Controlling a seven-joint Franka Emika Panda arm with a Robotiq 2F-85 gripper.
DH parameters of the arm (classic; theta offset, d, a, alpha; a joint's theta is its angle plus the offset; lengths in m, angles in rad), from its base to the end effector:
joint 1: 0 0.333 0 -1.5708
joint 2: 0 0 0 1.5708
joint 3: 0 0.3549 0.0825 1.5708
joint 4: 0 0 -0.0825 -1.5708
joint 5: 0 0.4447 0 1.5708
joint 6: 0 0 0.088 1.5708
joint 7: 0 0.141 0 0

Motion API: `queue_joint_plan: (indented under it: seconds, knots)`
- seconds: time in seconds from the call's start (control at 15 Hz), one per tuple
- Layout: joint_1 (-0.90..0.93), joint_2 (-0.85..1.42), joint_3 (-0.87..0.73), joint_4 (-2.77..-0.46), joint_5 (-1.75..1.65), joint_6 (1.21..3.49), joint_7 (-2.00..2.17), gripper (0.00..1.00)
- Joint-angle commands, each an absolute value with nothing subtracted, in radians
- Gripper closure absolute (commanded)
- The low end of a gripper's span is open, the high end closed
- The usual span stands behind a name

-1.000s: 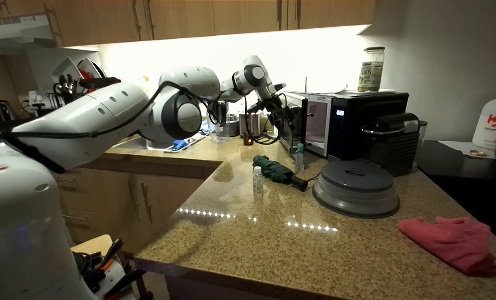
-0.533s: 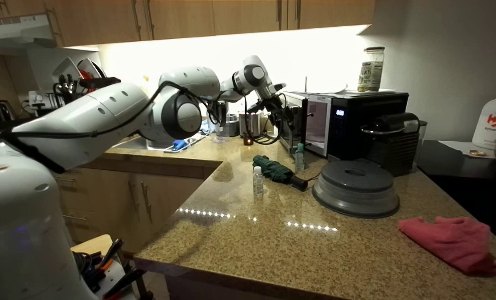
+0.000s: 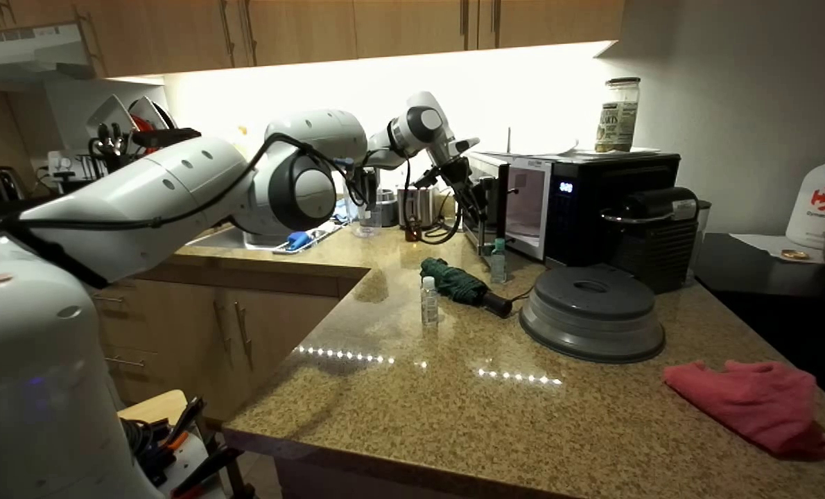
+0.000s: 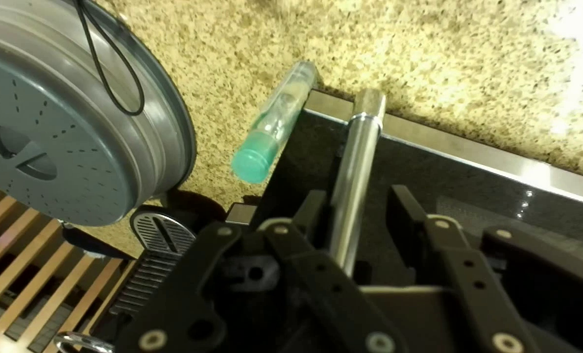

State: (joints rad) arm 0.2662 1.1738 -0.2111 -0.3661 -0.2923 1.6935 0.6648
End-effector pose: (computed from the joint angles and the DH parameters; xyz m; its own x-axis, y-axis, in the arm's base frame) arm 0.8990 0.1384 0.3836 0.8473 -0.3455 0.4034 -0.4732 -0.8360 0.2779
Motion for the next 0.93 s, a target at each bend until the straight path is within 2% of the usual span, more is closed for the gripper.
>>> queue_joint_plan:
  seconds: [0.0,0.07,0.2,0.87]
  knots:
    - [0.277,1.17,-0.208,-0.366,-0.268,1.655,0.745,0.92]
    - [0.278,1.17,-0.207,-0.366,-0.27,1.644,0.753,0.94]
    - [0.281,1.171,-0.207,-0.361,-0.268,1.63,0.775,0.91]
    - [0.323,1.167,-0.214,-0.352,-0.28,1.522,0.871,0.91]
